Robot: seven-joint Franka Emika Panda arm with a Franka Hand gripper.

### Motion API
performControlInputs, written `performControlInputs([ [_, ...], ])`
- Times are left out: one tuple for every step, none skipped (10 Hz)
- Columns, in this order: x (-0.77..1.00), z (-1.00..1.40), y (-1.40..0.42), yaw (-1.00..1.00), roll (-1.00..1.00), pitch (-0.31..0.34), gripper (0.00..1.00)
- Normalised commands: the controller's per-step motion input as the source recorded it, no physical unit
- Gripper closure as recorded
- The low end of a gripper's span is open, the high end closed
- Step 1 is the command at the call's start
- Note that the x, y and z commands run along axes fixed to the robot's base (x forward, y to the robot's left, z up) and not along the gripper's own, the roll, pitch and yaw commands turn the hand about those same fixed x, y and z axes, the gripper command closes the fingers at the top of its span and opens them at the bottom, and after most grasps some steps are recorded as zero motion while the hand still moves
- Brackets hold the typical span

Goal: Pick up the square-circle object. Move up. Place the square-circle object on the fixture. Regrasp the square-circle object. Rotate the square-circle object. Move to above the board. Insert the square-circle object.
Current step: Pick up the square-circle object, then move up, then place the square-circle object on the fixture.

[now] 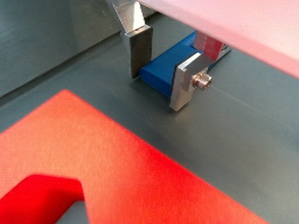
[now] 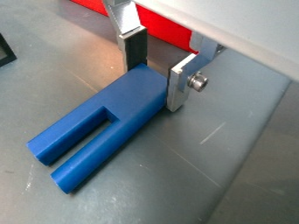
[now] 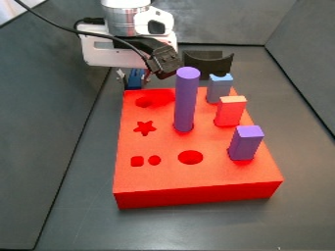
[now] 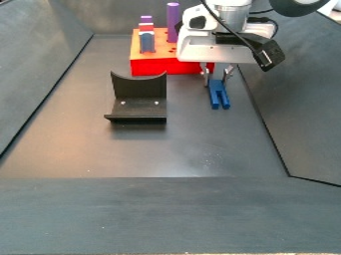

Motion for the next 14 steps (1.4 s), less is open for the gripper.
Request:
performControlInputs([
  [0.0, 0.0, 0.0, 0.0, 0.0, 0.0, 1.0],
  [0.0, 0.0, 0.0, 0.0, 0.0, 0.0, 1.0],
  [0.0, 0.0, 0.0, 0.0, 0.0, 0.0, 1.0],
  [0.0, 0.0, 0.0, 0.0, 0.0, 0.0, 1.0],
  [0.0, 0.0, 0.0, 0.0, 0.0, 0.0, 1.0],
  [0.0, 0.0, 0.0, 0.0, 0.0, 0.0, 1.0],
  [0.0, 0.83, 0.0, 0.0, 0.0, 0.0, 1.0],
  [-0.04, 0.81, 0.0, -0.03, 0.0, 0.021, 1.0],
  [-0.06, 0.75, 0.0, -0.03, 0.0, 0.037, 1.0],
  [-0.03, 0.57, 0.0, -0.03, 0.0, 0.049, 1.0],
  [-0.02, 0.47, 0.0, -0.02, 0.0, 0.053, 1.0],
  [-0.02, 0.27, 0.0, -0.02, -0.01, 0.056, 1.0],
  [0.0, 1.0, 0.0, 0.0, 0.0, 0.0, 1.0],
  [0.0, 1.0, 0.0, 0.0, 0.0, 0.0, 1.0],
])
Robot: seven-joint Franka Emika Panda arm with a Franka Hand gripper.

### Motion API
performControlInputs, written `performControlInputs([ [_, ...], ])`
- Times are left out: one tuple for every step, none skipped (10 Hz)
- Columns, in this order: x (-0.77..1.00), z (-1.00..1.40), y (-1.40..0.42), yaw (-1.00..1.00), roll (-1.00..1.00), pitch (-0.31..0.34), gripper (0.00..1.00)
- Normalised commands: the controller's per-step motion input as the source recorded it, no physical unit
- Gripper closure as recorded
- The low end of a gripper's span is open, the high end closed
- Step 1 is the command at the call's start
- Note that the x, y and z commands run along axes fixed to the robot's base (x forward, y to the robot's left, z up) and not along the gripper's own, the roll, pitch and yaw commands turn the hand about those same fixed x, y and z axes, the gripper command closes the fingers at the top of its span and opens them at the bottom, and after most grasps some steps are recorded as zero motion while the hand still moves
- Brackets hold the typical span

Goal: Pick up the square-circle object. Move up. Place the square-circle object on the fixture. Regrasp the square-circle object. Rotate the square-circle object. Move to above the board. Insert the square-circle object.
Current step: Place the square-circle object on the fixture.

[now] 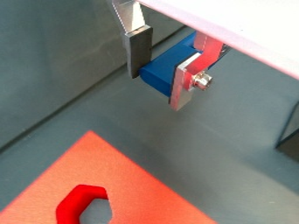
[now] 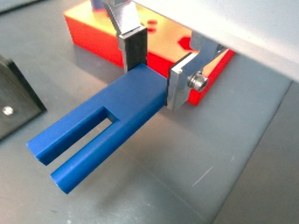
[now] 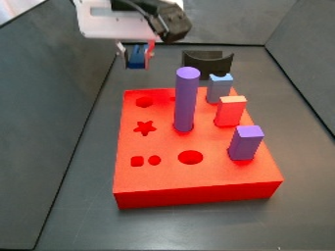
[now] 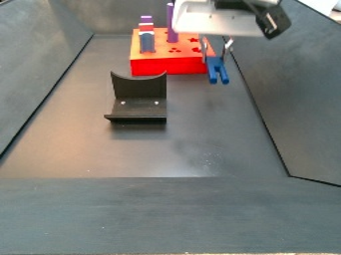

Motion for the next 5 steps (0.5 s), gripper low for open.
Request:
performControlInputs([
  [-0.01, 1.0, 0.0, 0.0, -0.01, 0.008, 1.0],
  [-0.01, 1.0, 0.0, 0.01, -0.01, 0.018, 1.0],
  [-0.02, 1.0, 0.0, 0.01, -0.01, 0.023, 1.0],
  [-0.02, 1.0, 0.0, 0.01, -0.02, 0.027, 1.0],
  [-0.02, 1.0, -0.01, 0.01, -0.02, 0.031, 1.0],
])
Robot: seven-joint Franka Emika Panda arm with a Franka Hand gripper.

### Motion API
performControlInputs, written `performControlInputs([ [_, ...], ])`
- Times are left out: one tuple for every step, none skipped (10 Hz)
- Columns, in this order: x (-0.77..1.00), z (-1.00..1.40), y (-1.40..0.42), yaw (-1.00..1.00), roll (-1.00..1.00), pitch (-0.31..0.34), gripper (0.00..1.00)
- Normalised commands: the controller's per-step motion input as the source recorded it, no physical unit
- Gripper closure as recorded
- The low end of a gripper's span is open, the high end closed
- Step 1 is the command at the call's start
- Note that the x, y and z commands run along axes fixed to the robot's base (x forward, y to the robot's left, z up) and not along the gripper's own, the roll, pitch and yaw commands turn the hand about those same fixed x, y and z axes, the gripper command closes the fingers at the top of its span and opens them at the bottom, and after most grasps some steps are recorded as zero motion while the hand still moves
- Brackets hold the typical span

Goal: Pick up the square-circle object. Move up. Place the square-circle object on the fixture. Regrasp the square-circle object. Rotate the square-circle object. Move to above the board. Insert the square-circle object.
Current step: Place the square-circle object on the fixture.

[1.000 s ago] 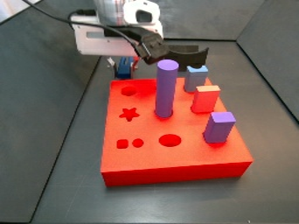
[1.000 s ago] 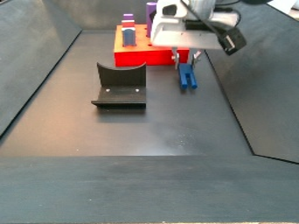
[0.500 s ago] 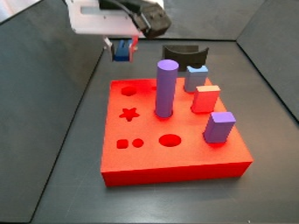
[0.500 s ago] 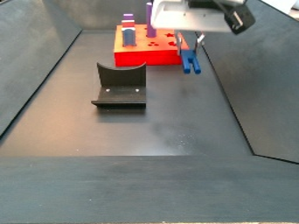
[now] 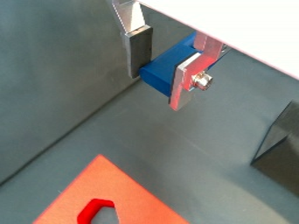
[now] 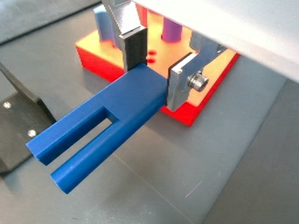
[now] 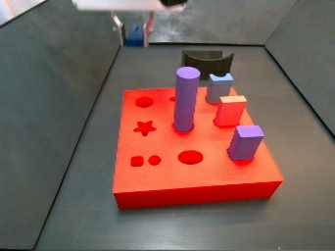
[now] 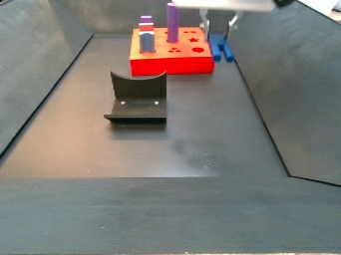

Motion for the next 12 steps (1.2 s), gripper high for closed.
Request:
performControlInputs([
  [-0.02, 0.84, -0.01, 0.01, -0.03, 0.04, 1.0],
  [-0.01, 0.62, -0.01, 0.01, -0.03, 0.05, 1.0],
  [0.0, 0.45, -0.01, 0.01, -0.03, 0.063, 1.0],
  [0.0, 0.33, -0.01, 0.01, -0.04, 0.071, 1.0],
  [1.0, -0.14, 0.39, 0.36, -0.24, -0.049, 1.0],
  [1.0, -0.17, 0.39, 0.34, -0.24, -0.039, 1.0],
  [1.0, -0.16, 0.34, 0.22, -0.23, -0.027, 1.0],
  [1.0, -0.15, 0.33, 0.16, -0.21, -0.009, 1.0],
  [1.0, -0.14, 0.31, 0.07, -0.2, 0.018, 1.0],
  [1.0, -0.13, 0.28, 0.02, -0.19, 0.022, 1.0],
  [1.0, -0.13, 0.26, -0.01, -0.2, 0.021, 1.0],
  [1.0, -0.12, 0.25, -0.02, -0.2, 0.021, 1.0],
])
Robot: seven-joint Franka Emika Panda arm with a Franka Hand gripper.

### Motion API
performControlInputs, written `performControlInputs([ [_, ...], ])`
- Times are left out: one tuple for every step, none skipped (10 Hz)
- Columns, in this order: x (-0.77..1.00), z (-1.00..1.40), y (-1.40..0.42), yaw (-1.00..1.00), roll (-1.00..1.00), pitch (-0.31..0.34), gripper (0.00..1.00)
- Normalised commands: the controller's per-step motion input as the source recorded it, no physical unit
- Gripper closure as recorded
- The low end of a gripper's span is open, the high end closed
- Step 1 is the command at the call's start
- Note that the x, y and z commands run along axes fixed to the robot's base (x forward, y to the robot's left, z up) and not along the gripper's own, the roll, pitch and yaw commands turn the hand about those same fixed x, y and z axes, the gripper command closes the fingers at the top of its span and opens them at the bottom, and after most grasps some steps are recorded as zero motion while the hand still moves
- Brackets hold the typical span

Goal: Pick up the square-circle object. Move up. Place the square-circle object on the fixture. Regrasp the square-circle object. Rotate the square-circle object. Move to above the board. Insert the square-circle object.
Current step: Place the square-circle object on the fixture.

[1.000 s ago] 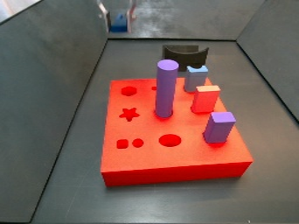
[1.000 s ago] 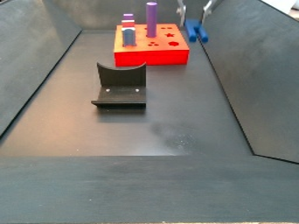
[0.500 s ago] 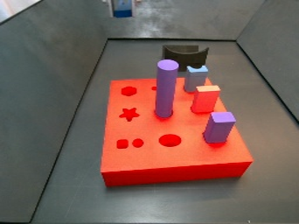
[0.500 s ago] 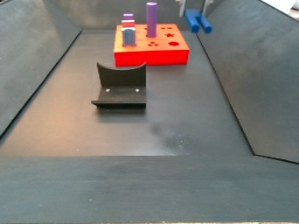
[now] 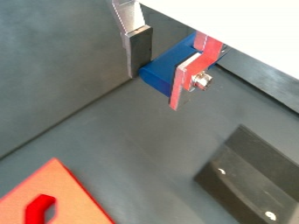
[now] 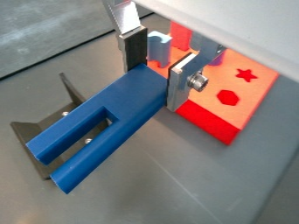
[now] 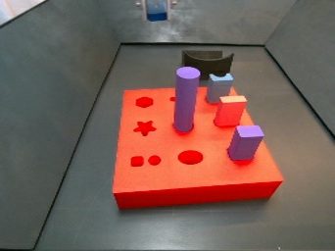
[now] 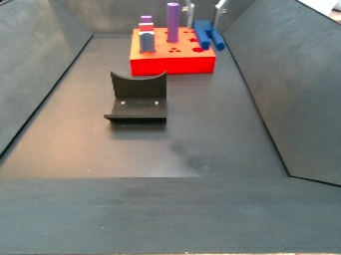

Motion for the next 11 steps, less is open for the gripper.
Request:
performControlInputs([
  [1.0, -0.12, 0.23, -0.03, -0.19, 0.024, 1.0],
  [1.0, -0.11, 0.22, -0.03, -0.18, 0.032, 1.0],
  [1.0, -0.1, 0.2, -0.03, -0.17, 0.038, 1.0],
  [1.0, -0.1, 0.18, -0.03, -0.17, 0.041, 1.0],
  [1.0, -0.09, 0.16, -0.03, -0.18, 0.055, 1.0],
  [1.0, -0.08, 0.16, -0.04, -0.18, 0.061, 1.0],
  [1.0, -0.07, 0.14, -0.04, -0.19, 0.072, 1.0],
  [1.0, 0.39, 0.38, -0.12, -1.0, 0.017, 1.0],
  [1.0, 0.42, 0.38, -0.12, -1.0, 0.031, 1.0],
  [0.93, 0.33, 0.31, -0.12, -1.0, 0.043, 1.0],
  [0.8, 0.13, 0.16, -0.11, -1.0, 0.048, 1.0],
])
